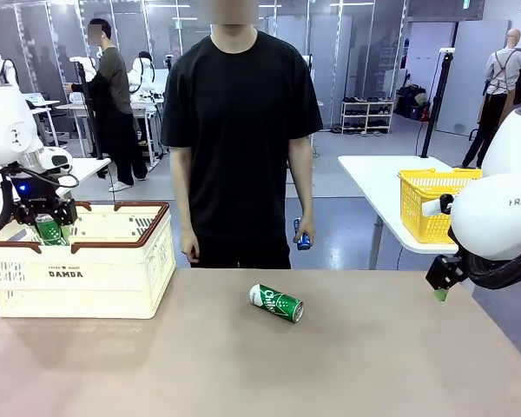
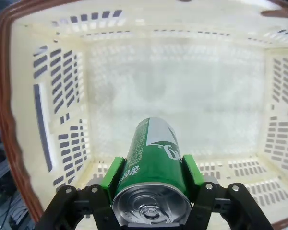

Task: Place the drinks into the Shopping basket.
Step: Pick up one drink and place it into the Shopping basket.

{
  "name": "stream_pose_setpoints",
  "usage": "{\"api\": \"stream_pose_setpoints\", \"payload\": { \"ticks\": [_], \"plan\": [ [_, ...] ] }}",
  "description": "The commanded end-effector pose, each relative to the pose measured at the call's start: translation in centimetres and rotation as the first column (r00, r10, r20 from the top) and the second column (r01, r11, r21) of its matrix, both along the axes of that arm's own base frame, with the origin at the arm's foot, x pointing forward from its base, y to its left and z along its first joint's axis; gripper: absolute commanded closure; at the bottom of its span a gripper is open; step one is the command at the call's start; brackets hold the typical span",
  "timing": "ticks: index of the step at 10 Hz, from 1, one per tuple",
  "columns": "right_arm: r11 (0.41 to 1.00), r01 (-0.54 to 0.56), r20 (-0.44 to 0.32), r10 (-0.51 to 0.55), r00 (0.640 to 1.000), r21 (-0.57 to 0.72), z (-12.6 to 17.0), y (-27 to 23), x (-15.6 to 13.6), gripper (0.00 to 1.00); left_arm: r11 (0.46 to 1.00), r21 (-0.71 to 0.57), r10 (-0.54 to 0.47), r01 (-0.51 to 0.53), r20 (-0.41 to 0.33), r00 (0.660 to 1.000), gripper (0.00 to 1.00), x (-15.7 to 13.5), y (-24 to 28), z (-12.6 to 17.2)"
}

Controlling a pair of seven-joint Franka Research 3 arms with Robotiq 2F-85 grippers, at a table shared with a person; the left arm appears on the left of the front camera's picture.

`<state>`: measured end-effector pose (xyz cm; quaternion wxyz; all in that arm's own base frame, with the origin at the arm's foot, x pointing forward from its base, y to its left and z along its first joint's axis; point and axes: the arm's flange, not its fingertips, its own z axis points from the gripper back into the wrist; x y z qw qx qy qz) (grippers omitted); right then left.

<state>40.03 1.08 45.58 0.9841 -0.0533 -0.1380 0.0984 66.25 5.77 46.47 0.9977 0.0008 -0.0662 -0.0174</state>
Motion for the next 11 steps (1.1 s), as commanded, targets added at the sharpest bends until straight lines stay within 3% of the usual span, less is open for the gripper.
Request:
{"api": "stream_pose_setpoints", "payload": {
  "ticks": [1, 7, 11],
  "plan": [
    [1.000, -0.011, -0.004, 0.011, 1.000, -0.004, 0.1, -0.2, 0.0, 0.00, 1.000, -0.013, -0.025, 0.025, -0.030, 0.999, 0.40, 0.6, 0.5, -0.6],
    [1.000, -0.011, -0.004, 0.011, 1.000, -0.004, 0.1, -0.2, 0.0, 0.00, 0.998, -0.012, -0.067, 0.066, -0.061, 0.996, 0.40, 1.8, 1.9, -6.3],
    [1.000, -0.011, -0.004, 0.011, 1.000, -0.004, 0.1, -0.2, 0.0, 0.00, 0.993, -0.022, -0.122, 0.120, -0.090, 0.988, 0.40, 2.3, 2.0, -8.1]
  ]
}}
